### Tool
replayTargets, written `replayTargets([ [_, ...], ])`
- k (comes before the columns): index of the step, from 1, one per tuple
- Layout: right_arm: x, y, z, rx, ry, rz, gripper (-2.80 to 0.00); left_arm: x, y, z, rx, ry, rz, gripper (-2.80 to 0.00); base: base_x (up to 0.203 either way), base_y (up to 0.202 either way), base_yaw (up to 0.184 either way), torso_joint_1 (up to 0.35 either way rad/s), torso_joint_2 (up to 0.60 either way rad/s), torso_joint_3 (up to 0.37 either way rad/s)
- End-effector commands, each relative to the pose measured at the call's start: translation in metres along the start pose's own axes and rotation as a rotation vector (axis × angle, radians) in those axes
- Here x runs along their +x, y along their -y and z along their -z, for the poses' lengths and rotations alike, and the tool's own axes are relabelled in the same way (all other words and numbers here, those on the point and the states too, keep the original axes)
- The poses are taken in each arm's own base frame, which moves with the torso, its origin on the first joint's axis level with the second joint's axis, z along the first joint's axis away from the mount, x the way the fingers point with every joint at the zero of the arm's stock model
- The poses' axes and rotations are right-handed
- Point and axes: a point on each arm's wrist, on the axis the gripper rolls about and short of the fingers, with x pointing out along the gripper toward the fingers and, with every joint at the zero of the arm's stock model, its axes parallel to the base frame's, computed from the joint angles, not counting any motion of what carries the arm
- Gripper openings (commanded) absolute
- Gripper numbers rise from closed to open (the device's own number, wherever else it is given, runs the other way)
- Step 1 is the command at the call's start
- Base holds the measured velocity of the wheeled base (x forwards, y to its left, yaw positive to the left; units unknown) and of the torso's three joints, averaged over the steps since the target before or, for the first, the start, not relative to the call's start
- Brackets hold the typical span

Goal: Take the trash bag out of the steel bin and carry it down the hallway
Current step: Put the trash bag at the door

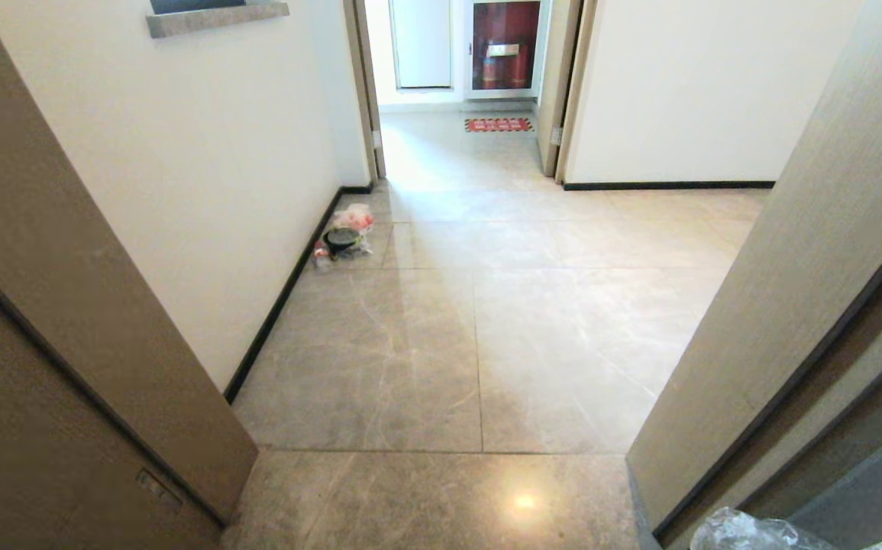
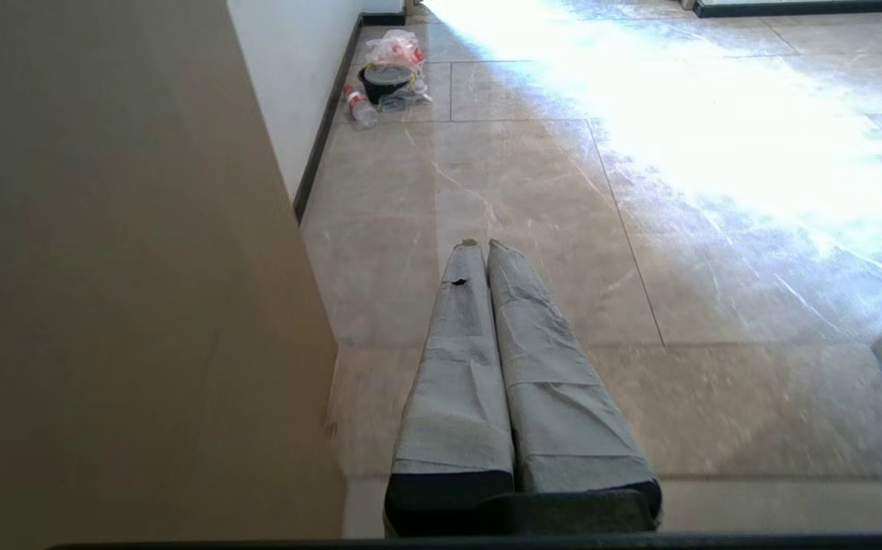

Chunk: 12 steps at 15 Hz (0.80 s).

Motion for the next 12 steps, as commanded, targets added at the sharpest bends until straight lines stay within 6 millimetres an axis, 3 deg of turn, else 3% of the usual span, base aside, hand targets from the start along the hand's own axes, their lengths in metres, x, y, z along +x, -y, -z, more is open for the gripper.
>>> replayTargets([
  [1,0.0002,0.0,0.0004,0.0,-0.003,0.0,-2.8,0.0,0.0,0.0001,0.0,-0.001,0.0,-2.8,0.194,0.0,-0.002,0.004,0.0,-0.001],
  [12,0.0002,0.0,0.0004,0.0,-0.003,0.0,-2.8,0.0,0.0,-0.0001,-0.001,0.001,0.0,-2.8,0.192,0.0,0.0,0.003,0.0,0.001],
])
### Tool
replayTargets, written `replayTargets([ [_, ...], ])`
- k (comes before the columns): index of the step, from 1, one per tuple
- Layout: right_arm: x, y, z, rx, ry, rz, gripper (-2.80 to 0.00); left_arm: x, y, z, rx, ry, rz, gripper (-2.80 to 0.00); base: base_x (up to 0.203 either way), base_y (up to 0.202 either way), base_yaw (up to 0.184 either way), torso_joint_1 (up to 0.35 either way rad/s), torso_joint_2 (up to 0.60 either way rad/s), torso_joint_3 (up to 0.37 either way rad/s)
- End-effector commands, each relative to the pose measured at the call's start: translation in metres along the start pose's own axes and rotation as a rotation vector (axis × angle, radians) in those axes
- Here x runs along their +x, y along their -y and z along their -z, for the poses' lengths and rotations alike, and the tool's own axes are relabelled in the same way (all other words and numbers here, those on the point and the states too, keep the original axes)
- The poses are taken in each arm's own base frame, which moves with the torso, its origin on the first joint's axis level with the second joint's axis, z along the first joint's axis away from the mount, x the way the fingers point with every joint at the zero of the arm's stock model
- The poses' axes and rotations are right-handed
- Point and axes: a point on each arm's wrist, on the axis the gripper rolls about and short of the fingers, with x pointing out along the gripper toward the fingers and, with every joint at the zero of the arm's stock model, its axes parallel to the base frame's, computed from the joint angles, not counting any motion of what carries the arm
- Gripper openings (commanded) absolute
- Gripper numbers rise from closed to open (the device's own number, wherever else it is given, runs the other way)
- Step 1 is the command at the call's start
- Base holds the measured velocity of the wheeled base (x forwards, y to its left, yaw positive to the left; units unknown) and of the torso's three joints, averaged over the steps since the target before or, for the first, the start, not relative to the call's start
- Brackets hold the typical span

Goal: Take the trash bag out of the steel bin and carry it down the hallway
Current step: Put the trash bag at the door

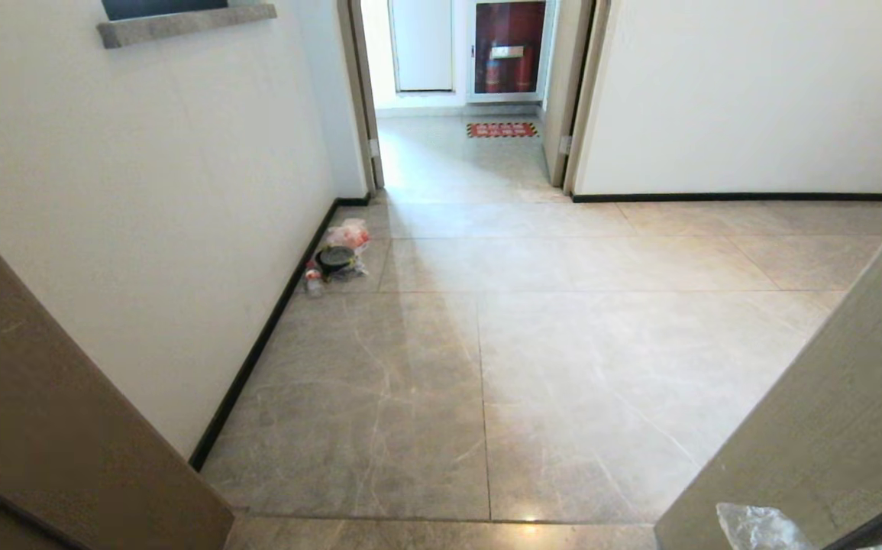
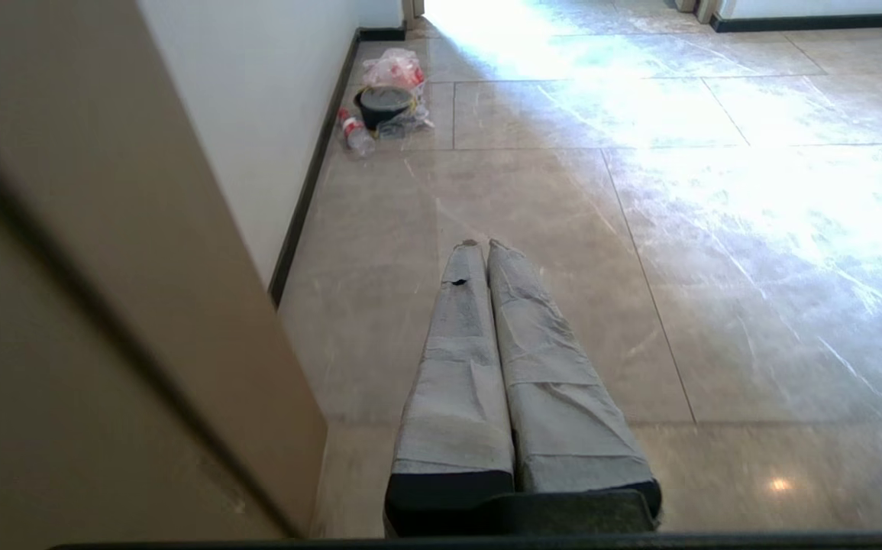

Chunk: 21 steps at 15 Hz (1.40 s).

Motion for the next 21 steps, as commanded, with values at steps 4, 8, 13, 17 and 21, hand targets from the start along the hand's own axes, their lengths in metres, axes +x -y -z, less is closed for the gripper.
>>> replayTargets([
  [4,0.0002,0.0,0.0004,0.001,-0.003,0.0,-2.8,0.0,0.0,0.0,0.0,0.0,-0.001,-2.8,0.192,0.0,0.0,0.002,0.0,0.0],
  [8,0.0002,0.0,0.0003,0.001,-0.002,0.0,-2.8,0.0,0.0,-0.0001,0.0,0.001,-0.001,-2.8,0.184,0.0,-0.001,0.003,0.0,0.003],
  [13,0.0002,0.0,0.0003,0.001,-0.002,0.0,-2.8,0.0,0.0,0.0,0.0,0.0,-0.001,-2.8,0.191,0.0,0.001,0.003,0.0,0.004],
  [17,0.0002,0.0,0.0004,0.001,-0.003,0.0,-2.8,0.0,0.0,0.0,0.0,0.0,-0.001,-2.8,0.196,0.0,0.0,0.0,0.01,0.002],
  [21,0.0002,0.0,0.0003,0.001,-0.001,0.0,-2.8,0.0,0.0,0.0,0.0,0.0,-0.001,-2.8,0.195,0.0,0.0,0.002,0.0,0.003],
])
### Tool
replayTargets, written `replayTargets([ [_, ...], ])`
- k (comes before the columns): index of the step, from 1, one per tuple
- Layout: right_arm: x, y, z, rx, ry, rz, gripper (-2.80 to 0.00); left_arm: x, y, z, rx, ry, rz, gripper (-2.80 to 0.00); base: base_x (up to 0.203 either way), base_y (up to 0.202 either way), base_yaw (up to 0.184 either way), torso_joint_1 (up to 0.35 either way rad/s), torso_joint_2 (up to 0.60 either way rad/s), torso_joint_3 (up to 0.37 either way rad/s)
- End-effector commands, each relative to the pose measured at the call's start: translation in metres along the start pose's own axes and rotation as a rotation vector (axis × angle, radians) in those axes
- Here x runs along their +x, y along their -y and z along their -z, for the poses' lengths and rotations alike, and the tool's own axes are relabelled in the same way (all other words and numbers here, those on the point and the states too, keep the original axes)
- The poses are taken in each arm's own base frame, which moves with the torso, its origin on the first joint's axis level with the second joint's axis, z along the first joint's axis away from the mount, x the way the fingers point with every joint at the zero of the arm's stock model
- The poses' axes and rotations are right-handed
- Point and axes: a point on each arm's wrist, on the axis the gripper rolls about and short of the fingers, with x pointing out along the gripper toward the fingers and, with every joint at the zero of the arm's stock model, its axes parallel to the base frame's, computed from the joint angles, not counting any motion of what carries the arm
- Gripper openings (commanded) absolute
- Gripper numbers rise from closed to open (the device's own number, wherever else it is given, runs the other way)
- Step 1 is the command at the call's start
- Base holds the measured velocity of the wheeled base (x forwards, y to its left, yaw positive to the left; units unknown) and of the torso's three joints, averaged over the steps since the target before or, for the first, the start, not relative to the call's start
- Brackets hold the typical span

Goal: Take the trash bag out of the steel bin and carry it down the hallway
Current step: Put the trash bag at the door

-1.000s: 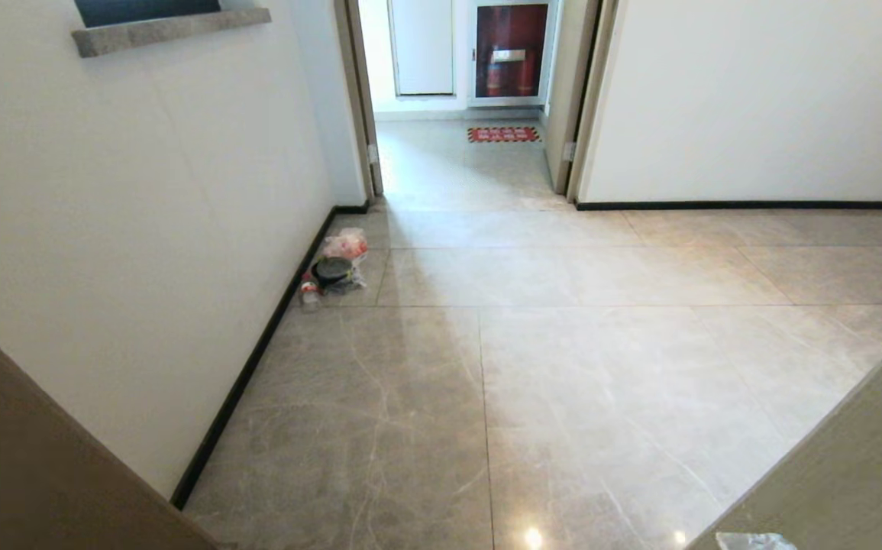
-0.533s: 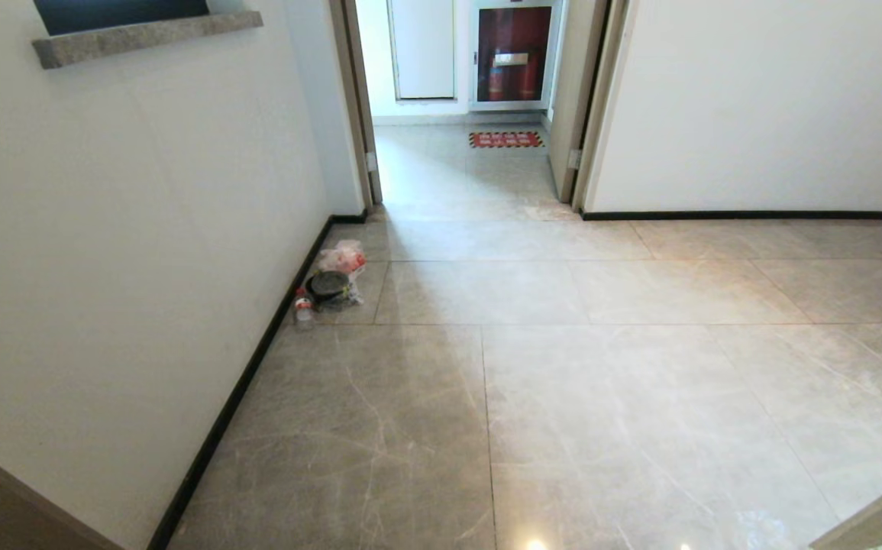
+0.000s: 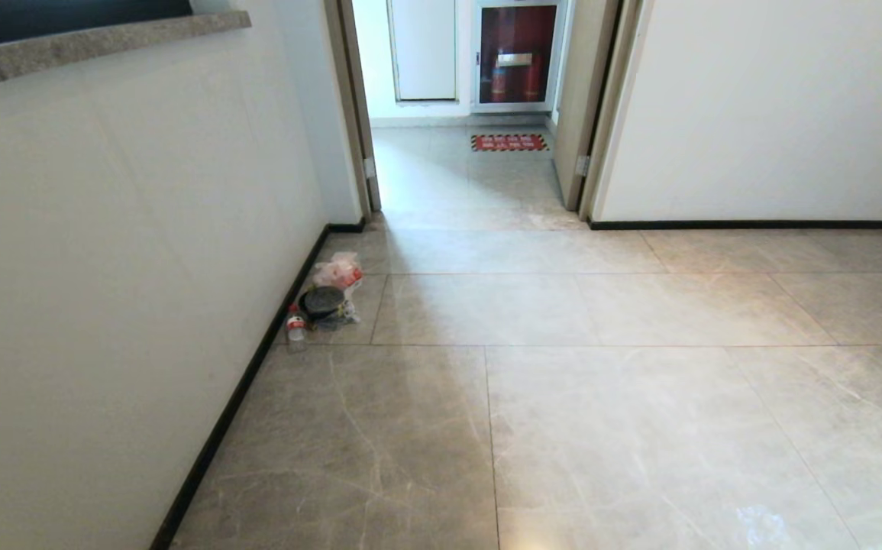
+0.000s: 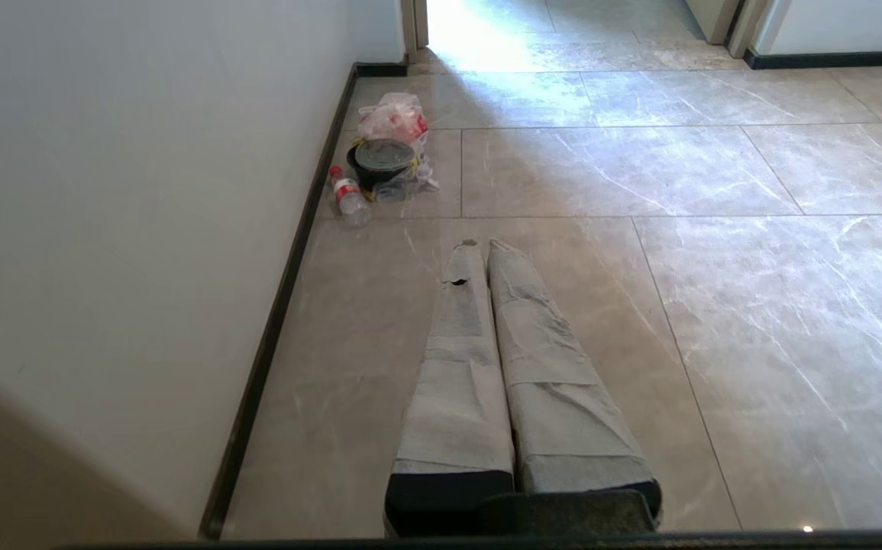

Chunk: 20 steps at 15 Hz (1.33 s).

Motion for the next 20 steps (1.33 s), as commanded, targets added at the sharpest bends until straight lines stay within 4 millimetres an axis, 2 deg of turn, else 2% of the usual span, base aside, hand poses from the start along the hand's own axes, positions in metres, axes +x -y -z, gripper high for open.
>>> replayTargets([
  [1,0.0002,0.0,0.0003,0.0,-0.002,0.001,-2.8,0.0,0.0,0.0,0.0,0.0,-0.001,-2.8,0.193,0.0,0.001,0.006,0.0,0.002],
  [20,0.0002,0.0,0.0005,-0.003,-0.003,0.001,-2.8,0.0,0.0,0.0,-0.001,0.0,-0.001,-2.8,0.192,0.0,0.001,0.003,0.0,0.003],
])
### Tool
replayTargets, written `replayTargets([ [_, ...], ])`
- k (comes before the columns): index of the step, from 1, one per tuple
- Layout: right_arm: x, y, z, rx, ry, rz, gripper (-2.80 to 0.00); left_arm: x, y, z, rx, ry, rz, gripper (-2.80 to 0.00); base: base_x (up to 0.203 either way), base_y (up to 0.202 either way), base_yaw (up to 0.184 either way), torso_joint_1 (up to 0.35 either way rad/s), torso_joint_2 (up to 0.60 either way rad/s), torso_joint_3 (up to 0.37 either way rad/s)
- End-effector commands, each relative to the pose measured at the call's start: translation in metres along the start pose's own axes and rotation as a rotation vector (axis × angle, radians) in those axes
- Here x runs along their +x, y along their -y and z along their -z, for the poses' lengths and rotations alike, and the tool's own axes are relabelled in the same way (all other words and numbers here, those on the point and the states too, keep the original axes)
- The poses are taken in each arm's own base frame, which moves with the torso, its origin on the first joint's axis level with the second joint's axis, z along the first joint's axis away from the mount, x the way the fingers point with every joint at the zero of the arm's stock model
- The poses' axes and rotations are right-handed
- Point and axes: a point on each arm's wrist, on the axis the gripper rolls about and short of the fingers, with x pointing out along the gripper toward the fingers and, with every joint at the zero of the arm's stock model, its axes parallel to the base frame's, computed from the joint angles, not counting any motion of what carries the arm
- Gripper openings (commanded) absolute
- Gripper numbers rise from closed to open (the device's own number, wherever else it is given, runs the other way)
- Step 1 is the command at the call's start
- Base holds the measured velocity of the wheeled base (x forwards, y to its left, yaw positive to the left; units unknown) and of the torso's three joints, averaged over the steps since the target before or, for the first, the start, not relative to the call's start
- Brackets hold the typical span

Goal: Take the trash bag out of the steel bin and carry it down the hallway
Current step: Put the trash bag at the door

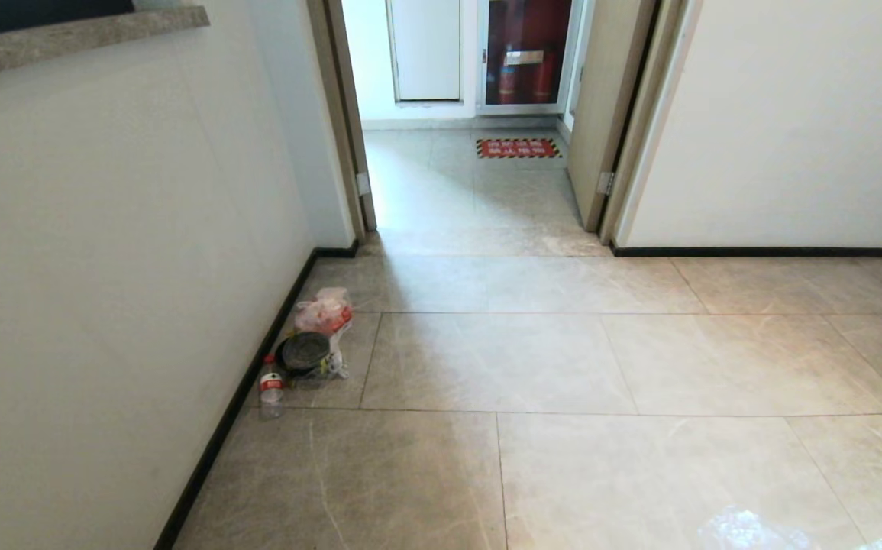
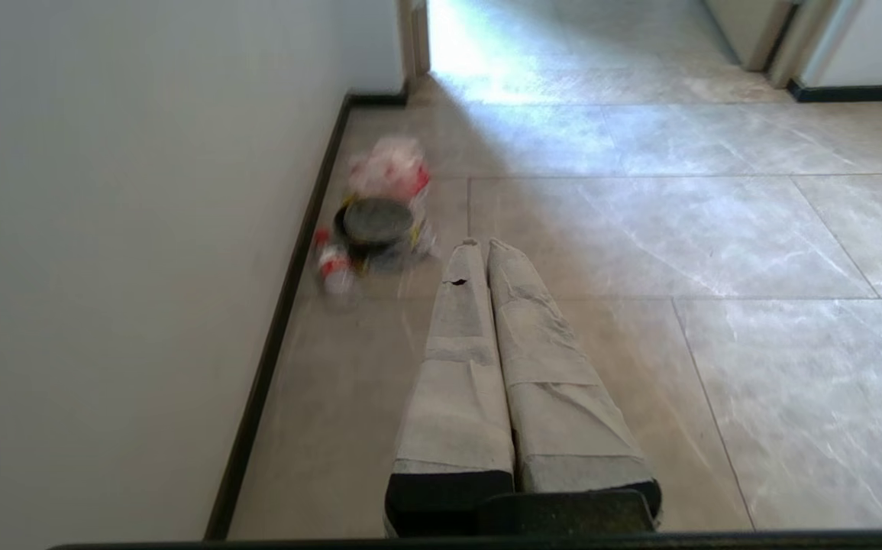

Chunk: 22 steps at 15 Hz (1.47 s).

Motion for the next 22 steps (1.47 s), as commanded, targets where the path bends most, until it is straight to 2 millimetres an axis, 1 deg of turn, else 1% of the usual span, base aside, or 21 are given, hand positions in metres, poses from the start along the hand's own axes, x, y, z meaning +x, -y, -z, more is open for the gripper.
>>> replayTargets([
  [1,0.0001,0.0,0.0003,-0.001,-0.001,0.001,-2.8,0.0,0.0,0.0003,-0.001,-0.003,0.0,-2.8,0.188,0.0,-0.006,0.002,0.0,0.002],
  [20,0.0001,0.0,0.0,-0.002,0.002,0.0,-2.8,0.0,0.0,0.0004,0.001,-0.003,0.0,-2.8,0.194,0.0,0.0,0.002,0.0,0.003],
  [22,0.0002,0.0,0.0,-0.002,0.001,0.001,-2.8,0.0,0.0,0.0003,0.001,-0.002,0.0,-2.8,0.072,0.0,0.001,0.0,0.0,0.0],
])
